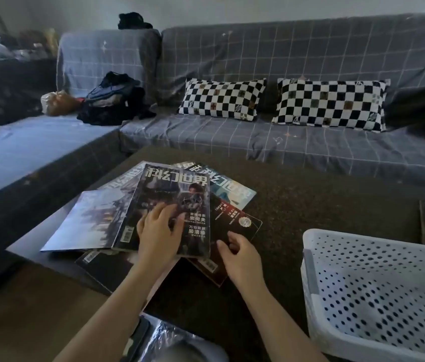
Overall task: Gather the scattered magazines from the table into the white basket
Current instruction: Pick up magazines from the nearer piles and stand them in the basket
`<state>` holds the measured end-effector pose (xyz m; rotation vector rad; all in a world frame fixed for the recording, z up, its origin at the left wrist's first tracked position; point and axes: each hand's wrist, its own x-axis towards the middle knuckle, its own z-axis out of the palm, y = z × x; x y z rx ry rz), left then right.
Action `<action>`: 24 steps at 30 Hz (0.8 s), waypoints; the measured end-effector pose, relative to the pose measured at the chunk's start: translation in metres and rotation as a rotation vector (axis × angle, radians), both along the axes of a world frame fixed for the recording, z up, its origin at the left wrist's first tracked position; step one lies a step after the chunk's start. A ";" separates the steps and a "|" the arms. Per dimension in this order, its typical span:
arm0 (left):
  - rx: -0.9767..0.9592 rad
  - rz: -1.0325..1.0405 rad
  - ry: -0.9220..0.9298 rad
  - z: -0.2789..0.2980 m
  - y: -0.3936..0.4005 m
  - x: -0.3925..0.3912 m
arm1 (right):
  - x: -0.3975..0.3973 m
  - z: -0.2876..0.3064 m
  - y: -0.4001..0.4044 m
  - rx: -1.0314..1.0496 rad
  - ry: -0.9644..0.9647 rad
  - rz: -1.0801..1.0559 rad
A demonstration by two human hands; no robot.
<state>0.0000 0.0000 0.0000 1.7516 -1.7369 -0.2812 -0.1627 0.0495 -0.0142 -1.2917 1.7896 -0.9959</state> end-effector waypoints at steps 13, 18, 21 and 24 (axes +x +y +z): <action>0.131 0.374 0.142 0.000 -0.011 0.033 | 0.024 0.002 -0.028 0.036 -0.021 0.011; 0.084 0.408 0.385 -0.005 0.006 0.033 | 0.021 0.001 -0.022 0.111 -0.013 -0.051; 0.027 0.385 0.461 -0.003 0.018 0.034 | 0.021 0.000 -0.014 0.111 -0.088 -0.117; -0.042 0.324 0.497 0.007 0.033 0.033 | 0.022 0.005 -0.003 0.078 -0.209 -0.180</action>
